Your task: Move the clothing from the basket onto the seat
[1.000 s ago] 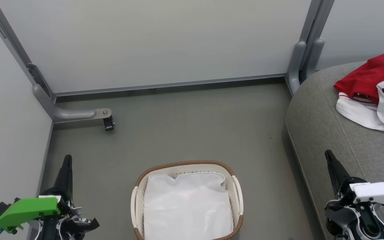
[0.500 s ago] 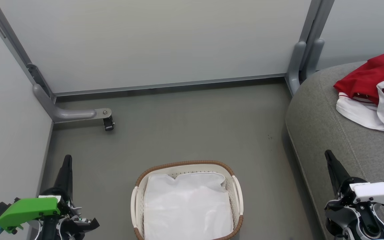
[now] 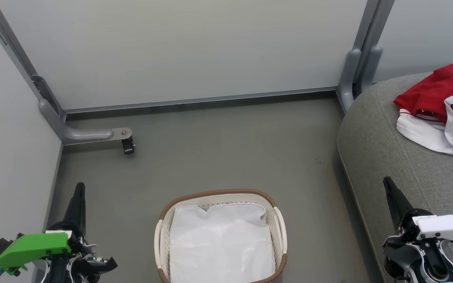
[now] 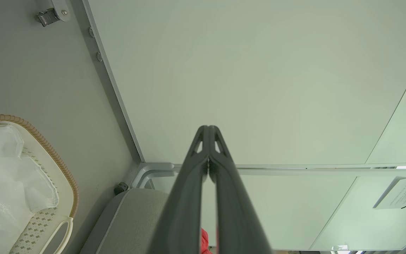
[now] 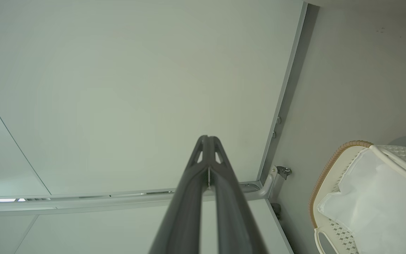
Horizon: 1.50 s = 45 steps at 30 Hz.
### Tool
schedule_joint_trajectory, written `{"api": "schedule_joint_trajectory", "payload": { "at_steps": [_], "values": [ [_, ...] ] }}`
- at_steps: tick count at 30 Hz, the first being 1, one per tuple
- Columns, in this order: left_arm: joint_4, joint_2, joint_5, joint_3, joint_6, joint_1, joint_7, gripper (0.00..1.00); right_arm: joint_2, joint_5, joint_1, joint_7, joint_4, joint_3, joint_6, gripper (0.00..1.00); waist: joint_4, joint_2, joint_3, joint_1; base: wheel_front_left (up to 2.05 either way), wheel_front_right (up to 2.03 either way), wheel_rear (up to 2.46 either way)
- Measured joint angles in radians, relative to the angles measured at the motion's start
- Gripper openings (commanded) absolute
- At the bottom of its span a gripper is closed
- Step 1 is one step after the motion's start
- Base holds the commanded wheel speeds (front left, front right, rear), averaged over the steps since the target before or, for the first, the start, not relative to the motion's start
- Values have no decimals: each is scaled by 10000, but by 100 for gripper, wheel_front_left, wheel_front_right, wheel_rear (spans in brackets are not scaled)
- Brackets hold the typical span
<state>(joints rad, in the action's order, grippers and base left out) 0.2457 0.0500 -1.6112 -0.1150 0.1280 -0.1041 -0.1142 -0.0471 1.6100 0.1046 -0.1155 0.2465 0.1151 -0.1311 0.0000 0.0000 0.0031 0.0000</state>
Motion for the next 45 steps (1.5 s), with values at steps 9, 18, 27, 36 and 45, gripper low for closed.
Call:
{"api": "schedule_joint_trajectory", "payload": {
  "at_steps": [9,18,27,36,45],
  "values": [
    [0,0,0,0,-2,0,0,0,0,0,0,2,0,0,0,0,0,0,0,0,0,0,0],
    [0,0,0,0,-2,0,0,0,0,0,0,2,-2,-2,0,0,0,0,0,0,0,0,0],
    [0,0,0,0,0,-1,0,0,0,0,0,2,-2,-2,0,0,0,0,0,0,0,0,0],
    [0,0,0,0,-2,-1,0,0,0,0,1,2,-2,-2,0,0,0,0,0,0,0,0,0],
    [-2,0,0,0,0,-1,0,0,0,0,1,2,-2,-2,0,0,0,0,0,0,0,0,0]
  ]
}}
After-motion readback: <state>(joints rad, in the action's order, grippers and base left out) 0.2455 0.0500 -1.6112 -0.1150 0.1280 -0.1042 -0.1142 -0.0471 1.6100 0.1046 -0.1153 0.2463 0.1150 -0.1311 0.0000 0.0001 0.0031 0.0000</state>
